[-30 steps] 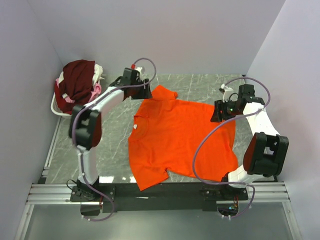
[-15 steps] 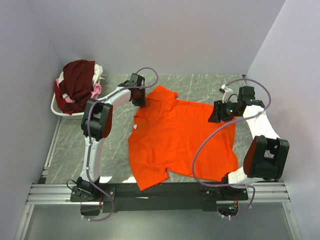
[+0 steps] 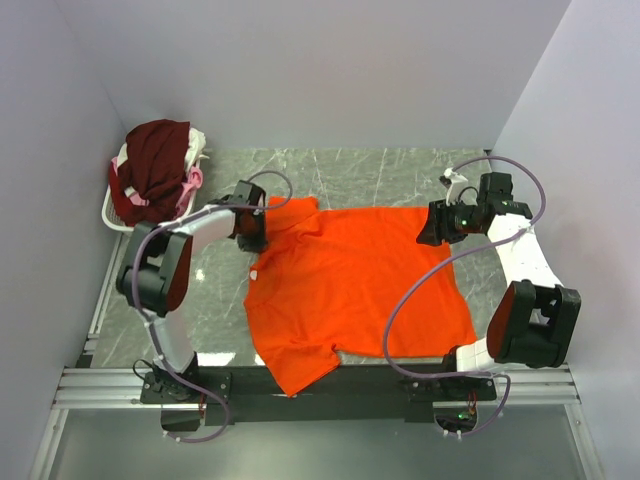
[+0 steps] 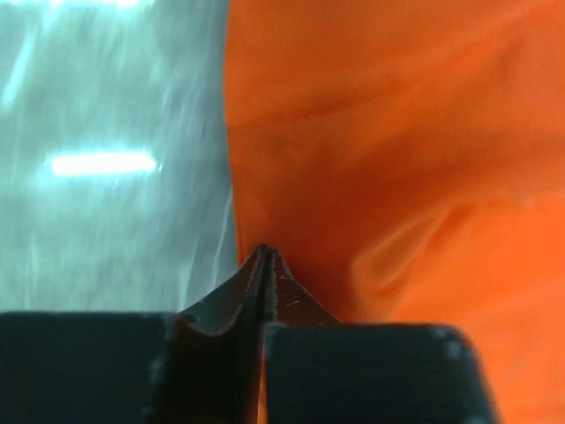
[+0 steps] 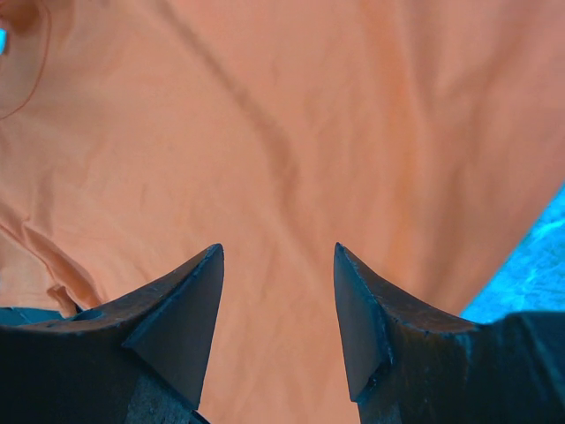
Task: Fold and stack the t-shirts
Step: Flatten the tshirt out
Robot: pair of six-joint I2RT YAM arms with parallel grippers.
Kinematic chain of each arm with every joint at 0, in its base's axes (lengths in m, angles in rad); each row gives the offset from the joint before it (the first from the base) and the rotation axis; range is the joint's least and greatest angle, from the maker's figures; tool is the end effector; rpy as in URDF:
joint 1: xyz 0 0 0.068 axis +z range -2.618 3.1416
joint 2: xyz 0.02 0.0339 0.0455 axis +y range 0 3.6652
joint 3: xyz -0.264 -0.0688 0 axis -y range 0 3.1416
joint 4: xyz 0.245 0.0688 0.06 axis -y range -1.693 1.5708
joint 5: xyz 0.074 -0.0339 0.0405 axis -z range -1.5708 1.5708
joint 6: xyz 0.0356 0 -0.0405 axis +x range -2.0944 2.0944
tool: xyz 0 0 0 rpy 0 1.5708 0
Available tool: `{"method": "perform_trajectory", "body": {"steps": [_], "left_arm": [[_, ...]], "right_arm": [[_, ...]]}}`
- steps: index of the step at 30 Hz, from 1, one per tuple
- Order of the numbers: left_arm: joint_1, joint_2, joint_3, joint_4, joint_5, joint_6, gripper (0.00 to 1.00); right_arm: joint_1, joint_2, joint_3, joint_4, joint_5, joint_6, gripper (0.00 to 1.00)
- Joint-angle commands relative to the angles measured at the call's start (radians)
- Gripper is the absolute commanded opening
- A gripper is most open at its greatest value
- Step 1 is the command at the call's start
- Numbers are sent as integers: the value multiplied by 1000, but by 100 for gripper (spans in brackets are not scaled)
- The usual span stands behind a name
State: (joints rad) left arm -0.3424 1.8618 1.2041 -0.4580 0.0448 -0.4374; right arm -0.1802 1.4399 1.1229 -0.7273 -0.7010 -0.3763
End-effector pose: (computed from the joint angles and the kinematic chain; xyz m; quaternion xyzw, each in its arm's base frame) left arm 0.3522 -0.1272 0.1657 -0.0412 0.9731 -0.1059 0.2003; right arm 0.2873 -0.0290 0.2684 -0.1777 0.8937 0.2517 0.3261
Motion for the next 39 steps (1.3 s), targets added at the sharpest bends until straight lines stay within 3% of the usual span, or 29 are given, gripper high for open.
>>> {"method": "perform_trajectory", "body": {"steps": [1, 2, 3, 6, 9, 12, 16, 23, 39], "left_arm": [[2, -133, -46, 12, -11, -26, 9], [5, -153, -31, 10, -17, -27, 14], [14, -186, -17, 13, -17, -29, 27], [68, -205, 52, 47, 30, -31, 44], [150, -138, 127, 113, 151, -31, 51], [201, 15, 253, 124, 312, -11, 52], [204, 187, 435, 102, 375, 22, 57], [204, 396, 607, 49, 362, 42, 56], [145, 568, 799, -102, 211, 81, 47]], "right_arm": [[-4, -21, -9, 0, -15, -29, 60], [-4, -18, -8, -1, -17, -35, 60], [-4, -15, -6, -6, -18, -39, 60], [-4, -4, 0, -9, -22, -47, 60], [-4, 5, -2, -14, -26, -52, 60], [-4, 10, -2, -15, -28, -58, 60], [-4, 25, 0, -21, -28, -64, 60], [-2, 51, 6, -23, -22, -67, 60], [-5, 66, 6, -17, -11, -62, 60]]}}
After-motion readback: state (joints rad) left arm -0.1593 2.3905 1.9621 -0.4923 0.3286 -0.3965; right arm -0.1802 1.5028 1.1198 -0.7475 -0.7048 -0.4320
